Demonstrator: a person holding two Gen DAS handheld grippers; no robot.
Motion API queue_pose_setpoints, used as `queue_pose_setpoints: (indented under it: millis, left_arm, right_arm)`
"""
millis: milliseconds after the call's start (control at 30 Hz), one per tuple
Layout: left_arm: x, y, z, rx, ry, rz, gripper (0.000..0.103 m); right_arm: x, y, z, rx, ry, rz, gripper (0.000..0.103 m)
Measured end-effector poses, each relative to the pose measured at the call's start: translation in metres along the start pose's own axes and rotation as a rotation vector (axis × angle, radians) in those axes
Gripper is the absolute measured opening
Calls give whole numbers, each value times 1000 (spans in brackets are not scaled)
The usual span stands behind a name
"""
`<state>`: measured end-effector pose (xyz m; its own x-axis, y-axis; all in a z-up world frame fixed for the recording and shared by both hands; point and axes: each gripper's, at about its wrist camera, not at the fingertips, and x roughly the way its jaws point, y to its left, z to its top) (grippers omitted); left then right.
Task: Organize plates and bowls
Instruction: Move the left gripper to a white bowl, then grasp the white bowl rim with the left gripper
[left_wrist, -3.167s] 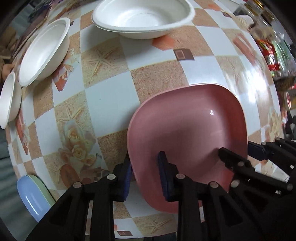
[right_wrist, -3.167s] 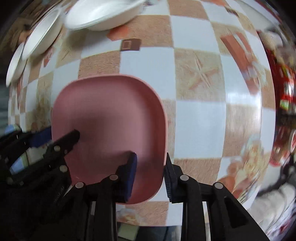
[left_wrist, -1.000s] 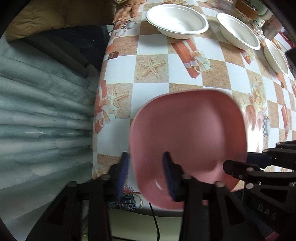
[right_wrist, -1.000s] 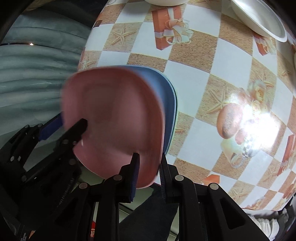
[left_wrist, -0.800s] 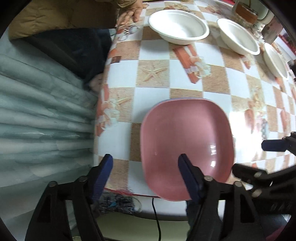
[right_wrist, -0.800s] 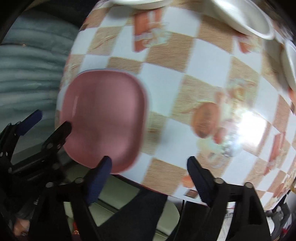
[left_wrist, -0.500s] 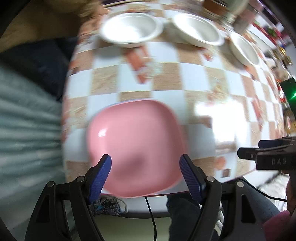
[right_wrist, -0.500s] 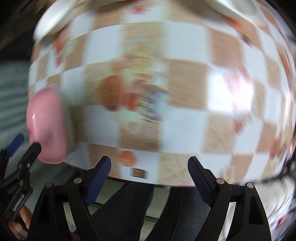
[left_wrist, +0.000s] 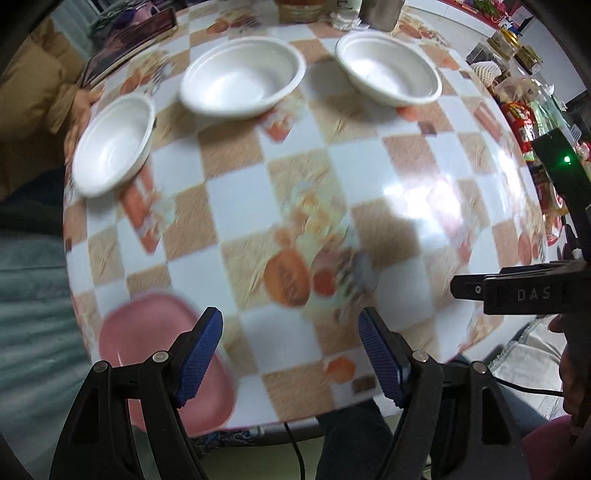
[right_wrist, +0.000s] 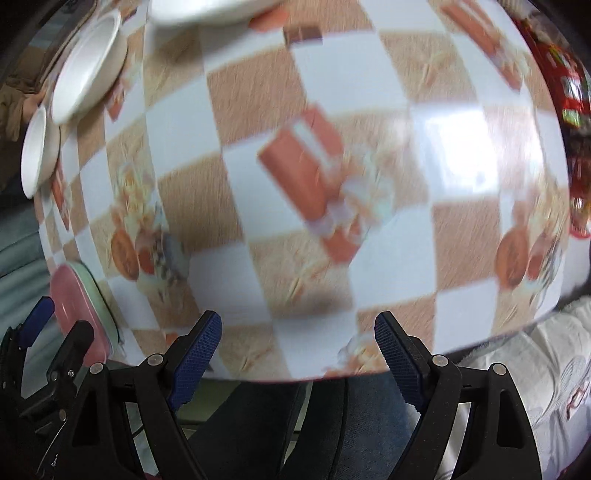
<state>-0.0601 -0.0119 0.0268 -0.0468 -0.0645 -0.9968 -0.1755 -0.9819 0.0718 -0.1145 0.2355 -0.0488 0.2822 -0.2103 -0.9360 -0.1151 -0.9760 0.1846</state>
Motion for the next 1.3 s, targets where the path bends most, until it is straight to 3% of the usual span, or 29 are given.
queue_pose_setpoints:
  millis: [233, 500, 633, 700, 833, 900, 967, 1000, 1067, 1133, 1300]
  left_arm:
    - [-12, -29, 87, 14, -86, 53, 79]
    - [-3, -56, 194, 107, -208, 118, 79]
    - [23, -68, 224, 163, -174, 145, 79]
    - [36, -72, 233, 184, -152, 161, 79]
    - [60, -74, 242, 218, -81, 177, 79]
    - [70, -76, 245, 220, -39, 163, 73]
    - [78, -79, 246, 213, 22, 111, 36]
    - [80, -82, 247, 208, 46, 88, 32]
    - [79, -86, 247, 205, 46, 94, 31]
    - [77, -88, 246, 206, 48, 83, 28]
    - [65, -87, 223, 200, 31, 72, 28]
  right_arm:
    - [-51, -14, 78, -48, -133, -71, 86]
    - [-93, -24, 171, -34, -272, -75, 86]
    - [-81, -21, 196, -40, -267, -53, 86]
    - [-65, -14, 203, -42, -257, -82, 86]
    - [-43, -12, 199, -57, -248, -43, 85]
    - [-40, -10, 204, -63, -247, -58, 77]
    - [-34, -7, 204, -53, -221, -14, 56]
    - [-29, -13, 211, -39, -202, 23, 51]
    - [-27, -10, 210, -40, -195, 41, 30]
    - [-26, -5, 206, -53, -175, 64, 17]
    - [-31, 2, 177, -66, -177, 49, 17]
